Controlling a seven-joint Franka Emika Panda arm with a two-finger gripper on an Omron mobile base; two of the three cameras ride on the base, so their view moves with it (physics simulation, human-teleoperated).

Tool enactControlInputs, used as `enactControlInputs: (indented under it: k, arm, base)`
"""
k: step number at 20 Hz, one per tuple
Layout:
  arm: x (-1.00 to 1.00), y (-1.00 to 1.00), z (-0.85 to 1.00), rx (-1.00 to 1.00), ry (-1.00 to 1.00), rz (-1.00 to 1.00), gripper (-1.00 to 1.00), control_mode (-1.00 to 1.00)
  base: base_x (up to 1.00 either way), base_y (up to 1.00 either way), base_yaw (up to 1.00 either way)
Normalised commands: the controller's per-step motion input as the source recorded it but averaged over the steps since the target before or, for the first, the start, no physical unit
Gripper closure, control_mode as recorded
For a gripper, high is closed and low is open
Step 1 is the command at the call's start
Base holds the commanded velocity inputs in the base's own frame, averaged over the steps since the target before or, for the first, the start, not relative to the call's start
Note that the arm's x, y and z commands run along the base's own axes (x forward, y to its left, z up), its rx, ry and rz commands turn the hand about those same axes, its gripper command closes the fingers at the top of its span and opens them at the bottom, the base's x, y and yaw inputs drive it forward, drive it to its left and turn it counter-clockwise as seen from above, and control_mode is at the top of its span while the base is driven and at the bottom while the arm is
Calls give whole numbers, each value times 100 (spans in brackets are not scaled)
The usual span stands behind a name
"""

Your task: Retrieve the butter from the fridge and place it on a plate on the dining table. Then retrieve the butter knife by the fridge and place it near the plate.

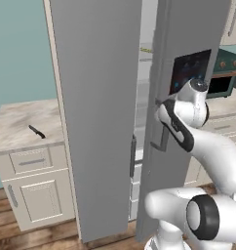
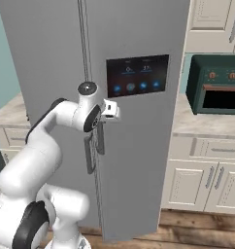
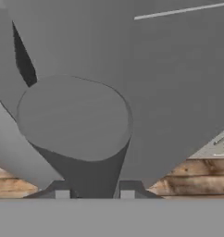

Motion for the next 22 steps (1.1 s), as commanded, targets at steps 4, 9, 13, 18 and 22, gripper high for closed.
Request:
enactControlInputs:
  k: [4,9,13,18,22]
  arm:
    - [-100,-94,5,0,27,1,100,-100]
    - [-100,-100,0,0,9,6,100,-100]
    - [-100,-100,0,0,0,7,100,-100]
    - [-100,-81,4,0,2,5,100,-100]
    - [-80,23,26,-16,7,-5,100,-100]
  base:
    - [0,0,0]
    - [0,0,0]
    - [0,0,0]
    - [0,0,0]
    - [0,0,0]
